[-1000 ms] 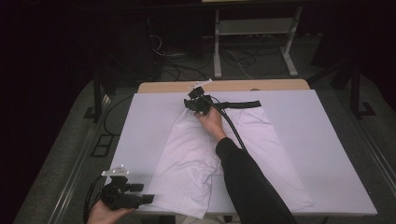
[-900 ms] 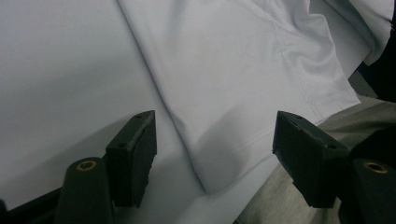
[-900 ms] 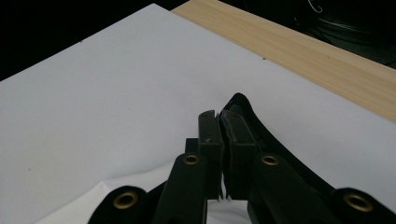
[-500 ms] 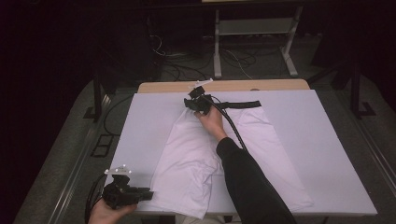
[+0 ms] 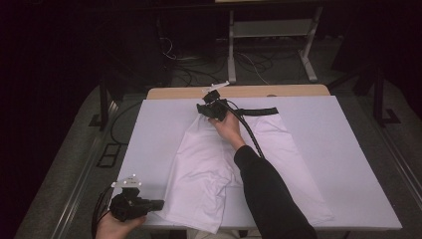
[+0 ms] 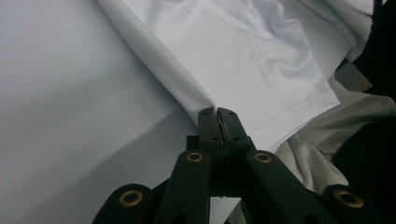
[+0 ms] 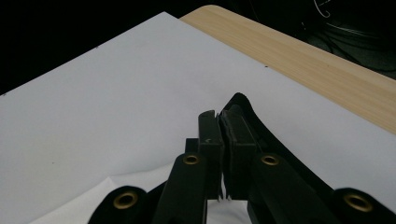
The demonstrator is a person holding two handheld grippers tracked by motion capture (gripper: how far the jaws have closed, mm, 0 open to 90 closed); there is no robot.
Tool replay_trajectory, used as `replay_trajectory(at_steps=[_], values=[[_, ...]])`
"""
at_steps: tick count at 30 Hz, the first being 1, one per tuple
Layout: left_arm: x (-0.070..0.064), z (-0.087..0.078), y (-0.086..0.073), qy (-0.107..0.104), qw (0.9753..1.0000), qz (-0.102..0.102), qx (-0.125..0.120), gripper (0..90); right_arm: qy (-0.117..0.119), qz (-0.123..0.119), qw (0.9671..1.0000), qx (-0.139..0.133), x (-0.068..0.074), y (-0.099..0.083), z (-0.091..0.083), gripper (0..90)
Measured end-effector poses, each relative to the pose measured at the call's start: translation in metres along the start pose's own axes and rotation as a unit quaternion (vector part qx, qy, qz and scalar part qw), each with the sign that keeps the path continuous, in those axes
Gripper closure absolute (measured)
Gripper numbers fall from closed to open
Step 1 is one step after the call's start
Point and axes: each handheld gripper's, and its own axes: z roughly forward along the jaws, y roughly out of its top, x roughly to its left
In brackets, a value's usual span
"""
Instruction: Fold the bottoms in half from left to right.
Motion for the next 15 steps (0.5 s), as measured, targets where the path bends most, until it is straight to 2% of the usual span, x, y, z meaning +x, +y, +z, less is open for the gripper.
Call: replay_trajectory(at_steps=[6, 9, 15], values=[[-0.010, 0.002, 0.007, -0.006, 0.9998, 0.021, -0.005, 88.5, 0.002, -0.006, 1.0000, 0.002, -0.003, 0.003, -0.007, 86.1], [-0.016, 0.005, 0.010, 0.006, 0.9991, 0.042, 0.007, 88.5, -0.001, -0.008, 1.0000, 0.005, -0.005, 0.004, -0.011, 86.1], [-0.027, 0.012, 0.019, -0.019, 0.9977, 0.064, 0.009, 88.7, -0.008, 0.002, 1.0000, 0.003, -0.018, 0.005, -0.022, 86.1]])
